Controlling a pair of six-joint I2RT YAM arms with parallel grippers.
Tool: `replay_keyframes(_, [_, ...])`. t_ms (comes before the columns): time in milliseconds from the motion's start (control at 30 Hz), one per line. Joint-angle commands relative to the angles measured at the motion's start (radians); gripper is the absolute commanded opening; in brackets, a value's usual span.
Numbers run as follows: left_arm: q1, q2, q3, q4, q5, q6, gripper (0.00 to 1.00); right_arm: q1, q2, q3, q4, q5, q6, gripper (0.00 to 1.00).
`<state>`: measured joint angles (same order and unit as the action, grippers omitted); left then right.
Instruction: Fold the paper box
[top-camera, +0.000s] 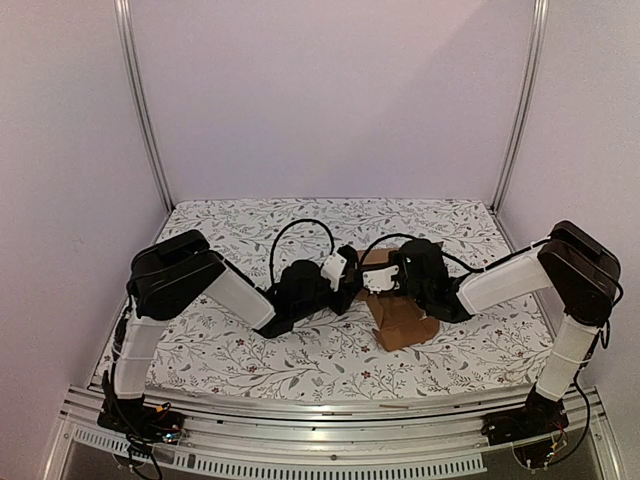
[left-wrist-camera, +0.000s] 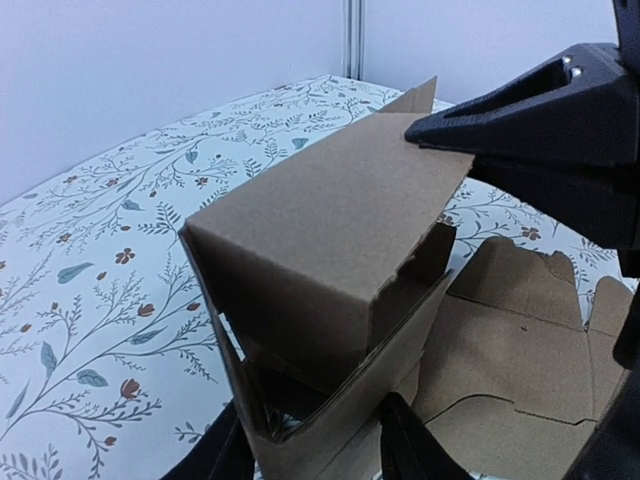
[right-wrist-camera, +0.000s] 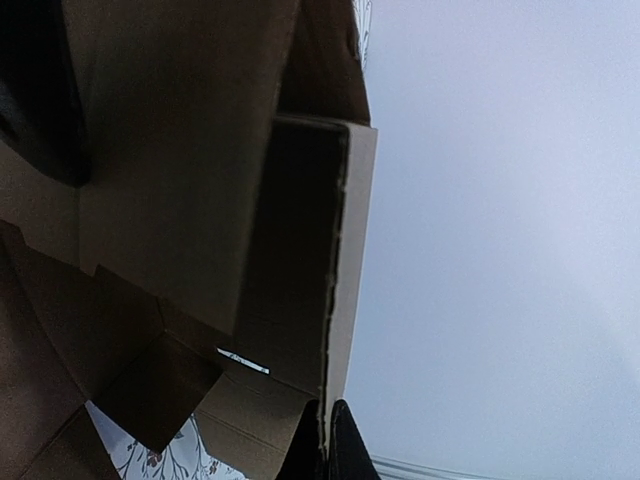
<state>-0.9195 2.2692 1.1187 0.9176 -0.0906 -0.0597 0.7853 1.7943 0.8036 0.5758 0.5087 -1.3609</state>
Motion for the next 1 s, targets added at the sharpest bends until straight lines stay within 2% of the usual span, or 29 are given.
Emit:
replay_keyframes(0, [-0.043,0.006,0.040,0.056,-0.002,0.013,0.40,0.040,0.007,-0.015,-0.126,-0.108,0.029,0.01])
replay_keyframes(100, [-0.045,0.015,0.051,0.087,0.026,0.009,0.44,0.043,0.005,0.007,-0.158,-0.100,0.054,0.01])
replay_keyframes(200, [-0.045,0.028,0.089,0.050,0.025,0.005,0.36,0.043,-0.011,0.012,-0.184,-0.109,0.072,0.00])
replay_keyframes(367, [-0.039,0.036,0.101,0.051,-0.043,-0.063,0.30,0.042,-0.019,0.000,-0.209,-0.122,0.056,0.00])
replay_keyframes(567, [0.006,0.016,0.115,0.065,0.187,-0.190,0.30,0.042,-0.025,-0.001,-0.243,-0.125,0.057,0.01])
replay_keyframes(667, [0.026,0.017,0.121,0.087,0.303,-0.257,0.35,0.043,-0.029,0.019,-0.276,-0.123,0.072,0.01])
replay_keyframes(967, [0.076,0.003,0.078,0.117,0.409,-0.310,0.35,0.043,-0.038,0.035,-0.327,-0.125,0.068,0.01])
